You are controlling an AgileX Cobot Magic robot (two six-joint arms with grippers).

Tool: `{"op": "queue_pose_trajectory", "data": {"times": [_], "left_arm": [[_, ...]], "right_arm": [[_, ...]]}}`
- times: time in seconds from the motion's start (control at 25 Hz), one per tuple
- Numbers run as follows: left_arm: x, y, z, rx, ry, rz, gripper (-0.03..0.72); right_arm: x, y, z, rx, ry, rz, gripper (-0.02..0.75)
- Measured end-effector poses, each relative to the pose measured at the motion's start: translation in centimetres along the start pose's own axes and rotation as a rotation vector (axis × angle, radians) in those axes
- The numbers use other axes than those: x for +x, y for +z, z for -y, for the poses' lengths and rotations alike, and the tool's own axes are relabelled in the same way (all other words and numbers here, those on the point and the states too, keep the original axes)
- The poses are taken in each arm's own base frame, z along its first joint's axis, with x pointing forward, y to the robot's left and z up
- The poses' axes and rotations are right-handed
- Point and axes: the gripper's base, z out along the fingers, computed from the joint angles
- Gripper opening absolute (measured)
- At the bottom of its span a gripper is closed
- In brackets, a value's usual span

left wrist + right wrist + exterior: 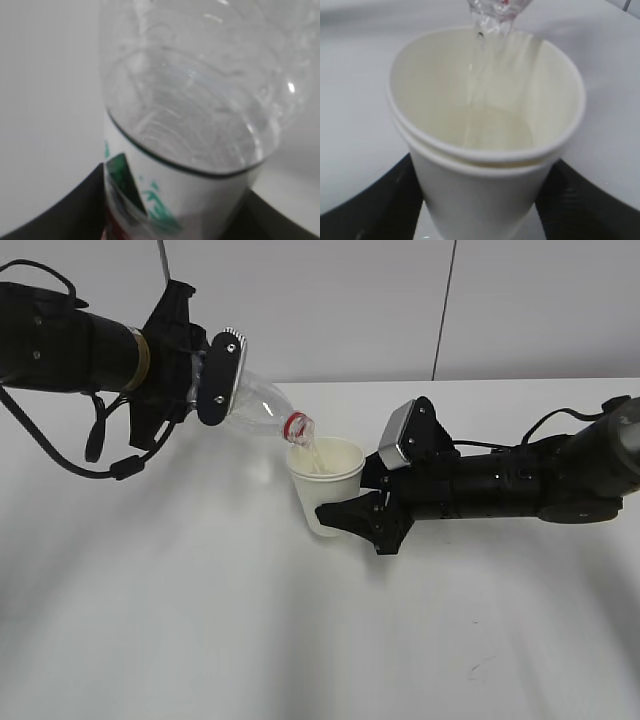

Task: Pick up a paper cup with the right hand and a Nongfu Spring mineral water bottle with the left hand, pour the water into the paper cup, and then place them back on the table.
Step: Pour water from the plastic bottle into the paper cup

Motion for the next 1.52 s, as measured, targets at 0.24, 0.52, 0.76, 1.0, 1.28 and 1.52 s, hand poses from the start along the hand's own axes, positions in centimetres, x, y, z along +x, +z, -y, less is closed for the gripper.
{"op": "queue_pose_trajectory", "data": {"times": [0.24,0.52,0.76,1.0,1.28,1.52], "left_arm": [[-0.9,-0.1,-0.1,-0.004,0.013,0.017,0.386],[-1.0,-0.1,-0.2,-0.005,0.018,0.019,0.386],[-1.1,-0.1,-0.2,-0.005,0.019,0.020,0.385],[-1.1,-0.1,-0.2,-0.005,0.019,0.019,0.385],[-1.1,-0.1,-0.1,0.003,-0.083,0.021,0.385],[-1.2,-0.1,0.0,0.021,-0.286,0.035,0.384]], "right_arm": [[0.0,0.0,0.0,0.000,0.000,0.000,0.486],[0.0,0.0,0.0,0.000,0.000,0.000,0.486],[0.0,0.0,-0.1,-0.009,-0.008,-0.005,0.486],[0.1,0.0,-0.1,-0.012,-0.011,-0.006,0.486],[-0.3,0.1,0.2,-0.008,-0.024,0.002,0.486],[-0.6,0.1,0.6,0.032,0.008,0.025,0.486]]}}
